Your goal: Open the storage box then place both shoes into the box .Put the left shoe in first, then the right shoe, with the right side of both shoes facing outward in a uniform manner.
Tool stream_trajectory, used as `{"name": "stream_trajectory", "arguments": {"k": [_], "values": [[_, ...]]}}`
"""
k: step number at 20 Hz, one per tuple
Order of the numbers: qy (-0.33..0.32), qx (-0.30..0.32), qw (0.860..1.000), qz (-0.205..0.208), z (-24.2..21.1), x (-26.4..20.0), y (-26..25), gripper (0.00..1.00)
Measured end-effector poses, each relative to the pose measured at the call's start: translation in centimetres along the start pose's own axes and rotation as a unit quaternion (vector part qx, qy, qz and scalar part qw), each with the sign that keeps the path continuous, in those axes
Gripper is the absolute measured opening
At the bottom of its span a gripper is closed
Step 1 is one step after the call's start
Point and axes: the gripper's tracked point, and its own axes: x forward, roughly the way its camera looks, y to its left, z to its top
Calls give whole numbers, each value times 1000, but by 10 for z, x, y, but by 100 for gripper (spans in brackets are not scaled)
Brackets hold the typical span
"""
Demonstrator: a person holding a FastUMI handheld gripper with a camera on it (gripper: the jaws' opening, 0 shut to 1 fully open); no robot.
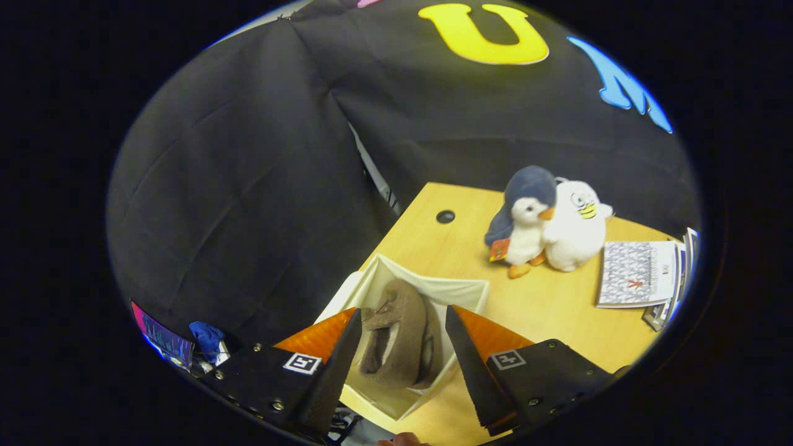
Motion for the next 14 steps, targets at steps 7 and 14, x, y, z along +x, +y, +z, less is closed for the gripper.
{"name": "stream_trajectory", "arguments": {"k": [7, 14], "values": [[-228, 15, 959, -170, 71, -166, -124, 84], [-339, 4, 897, -286, 87, -276, -204, 84]]}}
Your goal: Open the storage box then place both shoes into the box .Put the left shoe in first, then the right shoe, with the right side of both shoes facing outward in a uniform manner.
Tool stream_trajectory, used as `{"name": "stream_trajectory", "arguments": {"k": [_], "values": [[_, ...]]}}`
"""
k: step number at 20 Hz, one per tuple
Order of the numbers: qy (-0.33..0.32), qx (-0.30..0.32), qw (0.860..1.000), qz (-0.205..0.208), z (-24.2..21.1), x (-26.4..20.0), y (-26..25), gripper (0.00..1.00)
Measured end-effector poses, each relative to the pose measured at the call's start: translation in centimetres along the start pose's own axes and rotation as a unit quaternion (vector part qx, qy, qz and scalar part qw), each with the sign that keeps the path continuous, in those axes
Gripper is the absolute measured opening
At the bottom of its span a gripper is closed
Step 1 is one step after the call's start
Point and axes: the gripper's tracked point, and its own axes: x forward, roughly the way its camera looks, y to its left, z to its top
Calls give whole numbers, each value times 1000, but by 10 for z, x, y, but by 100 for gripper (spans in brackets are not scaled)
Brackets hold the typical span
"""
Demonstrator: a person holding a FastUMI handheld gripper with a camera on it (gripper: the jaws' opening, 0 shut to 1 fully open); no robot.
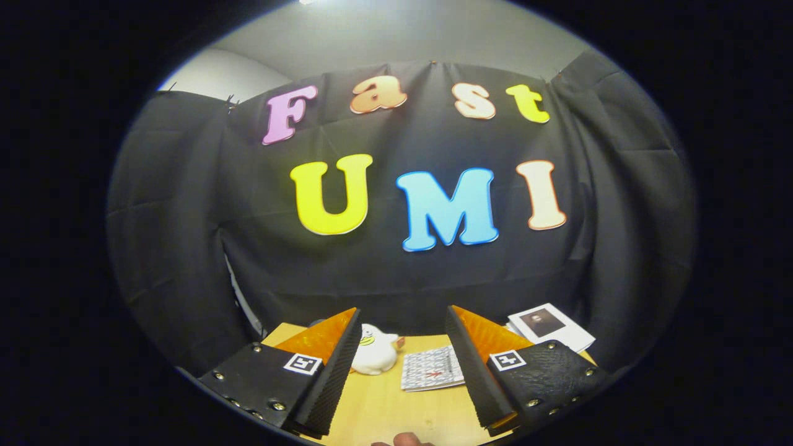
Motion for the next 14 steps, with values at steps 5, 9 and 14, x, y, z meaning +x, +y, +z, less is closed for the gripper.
{"name": "stream_trajectory", "arguments": {"k": [5, 9, 14], "values": [[-5, 6, 1000, -6, 5, 2, -20, 84], [-9, 2, 1000, -7, 6, -3, -22, 84], [-8, -1, 1000, -18, 4, -14, -28, 84]]}}
